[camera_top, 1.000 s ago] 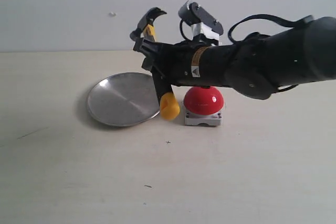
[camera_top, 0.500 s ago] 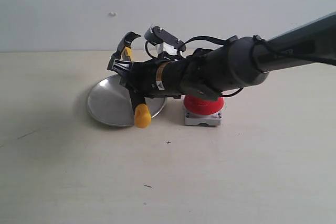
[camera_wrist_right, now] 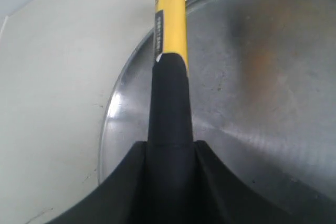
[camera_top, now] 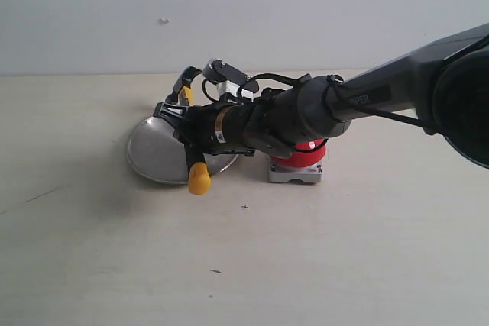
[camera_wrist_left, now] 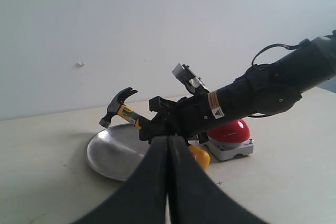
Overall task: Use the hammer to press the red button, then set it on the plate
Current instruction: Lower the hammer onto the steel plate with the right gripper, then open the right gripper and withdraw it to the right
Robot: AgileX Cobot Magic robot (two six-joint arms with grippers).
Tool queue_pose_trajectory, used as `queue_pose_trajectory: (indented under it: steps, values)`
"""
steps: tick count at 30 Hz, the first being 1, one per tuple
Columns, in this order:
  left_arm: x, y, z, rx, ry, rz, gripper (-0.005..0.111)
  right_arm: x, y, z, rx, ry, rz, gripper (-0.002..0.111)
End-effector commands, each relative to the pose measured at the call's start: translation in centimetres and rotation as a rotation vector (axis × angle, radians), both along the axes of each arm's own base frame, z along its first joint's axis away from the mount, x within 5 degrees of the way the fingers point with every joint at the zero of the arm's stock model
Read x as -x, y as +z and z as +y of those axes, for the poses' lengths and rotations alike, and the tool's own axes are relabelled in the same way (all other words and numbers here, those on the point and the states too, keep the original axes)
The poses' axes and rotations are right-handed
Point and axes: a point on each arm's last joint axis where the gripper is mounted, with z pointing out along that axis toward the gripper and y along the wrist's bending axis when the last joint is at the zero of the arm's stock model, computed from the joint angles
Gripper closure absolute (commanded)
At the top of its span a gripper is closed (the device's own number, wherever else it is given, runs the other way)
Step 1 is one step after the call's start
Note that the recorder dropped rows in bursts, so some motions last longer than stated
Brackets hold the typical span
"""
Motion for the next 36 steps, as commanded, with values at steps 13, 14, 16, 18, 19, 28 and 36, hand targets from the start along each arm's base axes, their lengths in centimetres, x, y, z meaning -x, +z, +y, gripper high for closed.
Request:
queue_pose_trajectory:
  steps: [13, 14, 16, 18, 19, 28, 36]
  values:
    - [0.0, -0.1, 0.0, 0.008, 0.000, 0.001, 0.107, -0.2, 0.5, 0.0, 0.085, 0.050, -0.049, 0.080]
    - [0.0, -0.1, 0.0, 0.008, 0.000, 0.001, 0.107, -0.2, 0.4, -0.1, 0.092, 0.046, -0.044, 0.078]
    - [0.0, -0.1, 0.0, 0.008, 0.000, 0.001, 0.107, -0.2, 0.3, -0.3, 0.113, 0.035, -0.026, 0.075]
    - [0.0, -0.1, 0.0, 0.008, 0.000, 0.001, 0.107, -0.1, 0.1, -0.5, 0.137, 0.023, -0.007, 0.071]
    - [0.0, -0.1, 0.0, 0.008, 0.000, 0.001, 0.107, -0.1, 0.0, -0.6, 0.146, 0.019, 0.001, 0.070]
    - [0.0, -0.1, 0.0, 0.008, 0.000, 0.001, 0.107, -0.1, 1.7, -0.8, 0.169, 0.018, -0.024, 0.065]
    - [0.0, -0.1, 0.0, 0.008, 0.000, 0.001, 0.107, 1.2, 9.0, -2.7, 0.430, 0.026, -0.089, 0.065]
